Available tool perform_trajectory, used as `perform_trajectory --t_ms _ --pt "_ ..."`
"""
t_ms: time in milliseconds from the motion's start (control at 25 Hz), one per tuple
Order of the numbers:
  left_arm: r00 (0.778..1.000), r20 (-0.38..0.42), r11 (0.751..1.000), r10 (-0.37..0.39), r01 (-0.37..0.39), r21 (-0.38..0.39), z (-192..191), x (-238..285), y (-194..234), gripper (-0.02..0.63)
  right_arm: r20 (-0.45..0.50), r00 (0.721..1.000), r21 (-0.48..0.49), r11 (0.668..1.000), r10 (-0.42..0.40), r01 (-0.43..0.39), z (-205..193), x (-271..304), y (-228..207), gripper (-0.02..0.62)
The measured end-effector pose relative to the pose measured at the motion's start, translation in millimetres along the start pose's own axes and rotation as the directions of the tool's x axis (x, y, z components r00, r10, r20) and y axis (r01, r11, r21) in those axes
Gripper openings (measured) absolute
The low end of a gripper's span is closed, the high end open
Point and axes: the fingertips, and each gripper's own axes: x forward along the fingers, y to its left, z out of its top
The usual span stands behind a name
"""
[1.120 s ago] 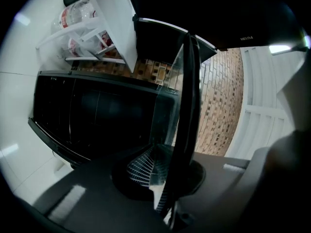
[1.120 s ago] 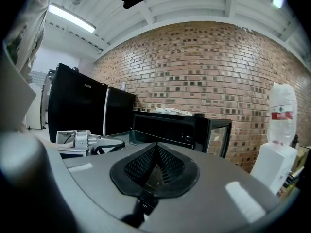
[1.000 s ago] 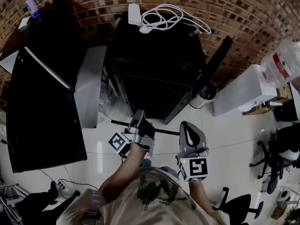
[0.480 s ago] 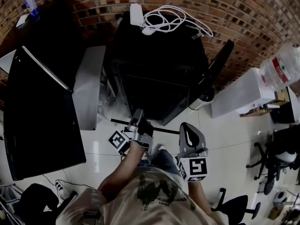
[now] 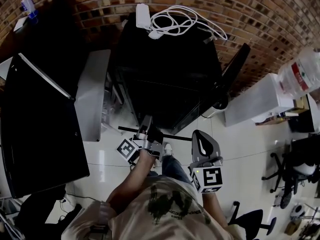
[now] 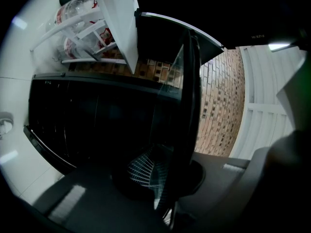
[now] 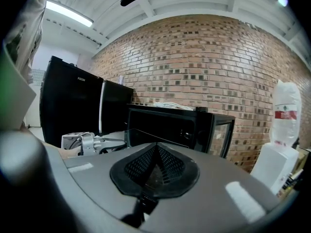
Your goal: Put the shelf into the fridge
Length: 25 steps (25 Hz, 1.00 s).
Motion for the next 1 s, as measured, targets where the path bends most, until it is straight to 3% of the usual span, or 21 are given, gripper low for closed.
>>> perform_trajectory --t_ms 1000 --pt "0.997 0.079 1.0 0.023 -0.023 0.006 17 48 38 0.021 -0.035 0.997 -0.008 0.998 0.065 -0.066 -4 46 -31 0.0"
